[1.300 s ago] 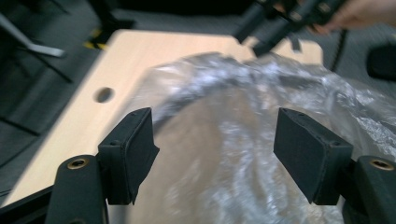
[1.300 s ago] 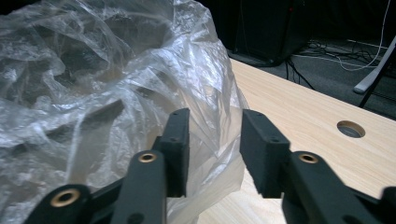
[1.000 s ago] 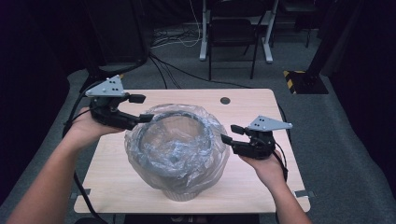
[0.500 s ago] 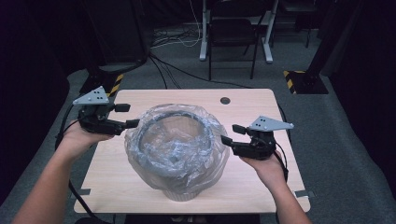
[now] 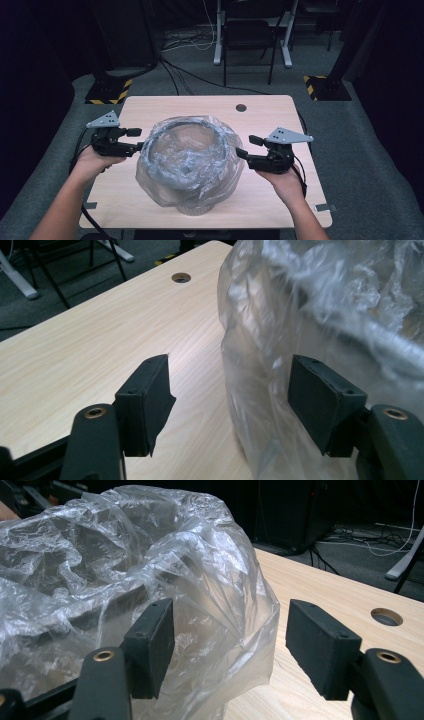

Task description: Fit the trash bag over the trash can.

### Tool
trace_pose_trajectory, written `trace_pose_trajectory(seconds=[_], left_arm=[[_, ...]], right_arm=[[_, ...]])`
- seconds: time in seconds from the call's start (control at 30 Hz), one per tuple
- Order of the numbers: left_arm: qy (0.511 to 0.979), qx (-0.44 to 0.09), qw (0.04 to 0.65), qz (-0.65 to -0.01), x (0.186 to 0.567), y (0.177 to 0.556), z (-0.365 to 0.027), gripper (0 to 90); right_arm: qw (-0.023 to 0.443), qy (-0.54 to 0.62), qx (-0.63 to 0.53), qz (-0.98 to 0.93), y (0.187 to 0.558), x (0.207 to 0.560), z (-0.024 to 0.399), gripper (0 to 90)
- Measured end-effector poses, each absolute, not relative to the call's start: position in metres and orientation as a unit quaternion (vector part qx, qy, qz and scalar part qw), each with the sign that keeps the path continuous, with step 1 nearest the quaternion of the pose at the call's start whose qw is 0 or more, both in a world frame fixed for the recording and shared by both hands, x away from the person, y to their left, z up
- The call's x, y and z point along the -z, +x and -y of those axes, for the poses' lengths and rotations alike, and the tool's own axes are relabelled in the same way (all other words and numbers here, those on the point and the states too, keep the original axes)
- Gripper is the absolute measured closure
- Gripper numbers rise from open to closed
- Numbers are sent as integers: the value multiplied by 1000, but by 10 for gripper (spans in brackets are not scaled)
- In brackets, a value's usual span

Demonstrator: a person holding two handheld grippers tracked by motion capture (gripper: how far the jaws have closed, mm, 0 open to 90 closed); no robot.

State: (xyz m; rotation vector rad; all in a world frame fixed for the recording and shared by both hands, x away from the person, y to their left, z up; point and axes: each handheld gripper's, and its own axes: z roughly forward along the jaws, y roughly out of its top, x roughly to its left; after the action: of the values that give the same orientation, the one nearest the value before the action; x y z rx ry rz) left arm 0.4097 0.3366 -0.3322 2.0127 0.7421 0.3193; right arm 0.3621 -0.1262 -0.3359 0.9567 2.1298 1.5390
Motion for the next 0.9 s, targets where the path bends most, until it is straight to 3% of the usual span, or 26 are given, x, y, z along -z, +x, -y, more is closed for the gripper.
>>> trace_pose_trajectory(seconds=[0.1,0.6,0.9], left_arm=[[810,-133,478,-312,334,408,-343,283],[774,-213,483,-351,366,385,-387,256],[754,-220,493,-375,399,381,-392,257]], right_arm=[[172,343,-551,-741,359,338,133,346],[216,382,-546,-713,353,364,181,319],[232,402,-520,-717,360,393,194,313]])
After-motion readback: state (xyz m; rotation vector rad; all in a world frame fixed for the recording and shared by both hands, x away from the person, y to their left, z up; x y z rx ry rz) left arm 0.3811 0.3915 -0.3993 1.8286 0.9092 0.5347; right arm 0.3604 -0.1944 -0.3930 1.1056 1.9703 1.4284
